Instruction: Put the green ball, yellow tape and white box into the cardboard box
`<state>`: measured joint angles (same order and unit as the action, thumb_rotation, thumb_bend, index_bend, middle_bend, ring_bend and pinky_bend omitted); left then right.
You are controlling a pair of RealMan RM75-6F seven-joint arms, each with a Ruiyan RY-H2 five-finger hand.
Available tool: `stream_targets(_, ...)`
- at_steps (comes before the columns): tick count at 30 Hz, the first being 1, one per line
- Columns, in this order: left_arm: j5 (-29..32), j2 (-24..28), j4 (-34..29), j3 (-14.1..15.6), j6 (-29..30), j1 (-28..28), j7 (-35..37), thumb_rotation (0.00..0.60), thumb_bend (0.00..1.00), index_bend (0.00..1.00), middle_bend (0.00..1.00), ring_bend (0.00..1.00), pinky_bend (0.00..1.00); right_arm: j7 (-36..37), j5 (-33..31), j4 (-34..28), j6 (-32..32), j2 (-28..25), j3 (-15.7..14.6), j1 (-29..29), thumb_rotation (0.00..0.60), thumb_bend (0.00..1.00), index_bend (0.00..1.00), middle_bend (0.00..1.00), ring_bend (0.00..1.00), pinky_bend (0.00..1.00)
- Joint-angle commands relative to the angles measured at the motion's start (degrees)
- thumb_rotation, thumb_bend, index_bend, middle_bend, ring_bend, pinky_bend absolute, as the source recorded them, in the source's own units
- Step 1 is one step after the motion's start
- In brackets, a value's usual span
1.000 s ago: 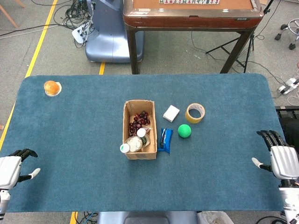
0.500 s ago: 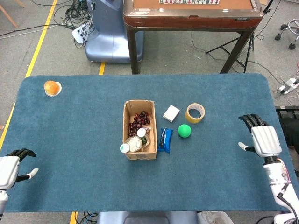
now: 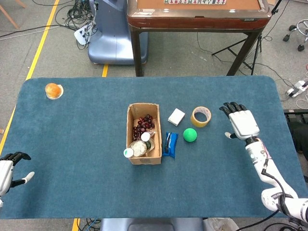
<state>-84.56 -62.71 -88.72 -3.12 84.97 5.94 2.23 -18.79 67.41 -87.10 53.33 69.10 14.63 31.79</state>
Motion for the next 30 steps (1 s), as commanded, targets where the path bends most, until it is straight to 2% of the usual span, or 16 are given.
stream_targets(1, 0.14, 0.06, 0.06, -0.07, -0.02, -0.05, 0.14, 0.600, 0.15, 0.44, 0.44, 0.41, 0.57, -0.78, -0.40, 1.79, -2.22, 1.78, -0.14, 2.47, 0.600, 0.00, 0.23, 0.15, 0.10, 0.20)
stream_targets(11, 0.57, 0.89, -0.25, -0.42, 0.15, -0.27, 0.84, 0.600, 0.15, 0.44, 0.44, 0.41, 0.57, -1.88, -0.36, 5.41, -6.82, 6.02, -2.23, 7.68, 0.600, 0.00, 0.23, 0.19, 0.10, 0.19)
stream_targets(30, 1.50, 2.01, -1.46, -0.64, -0.45, -0.44, 0.24, 0.600, 0.15, 0.46, 0.44, 0.41, 0.57, -7.42, 1.49, 11.32, -9.79, 12.81, -6.75, 13.67, 0.600, 0.00, 0.27, 0.22, 0.10, 0.15)
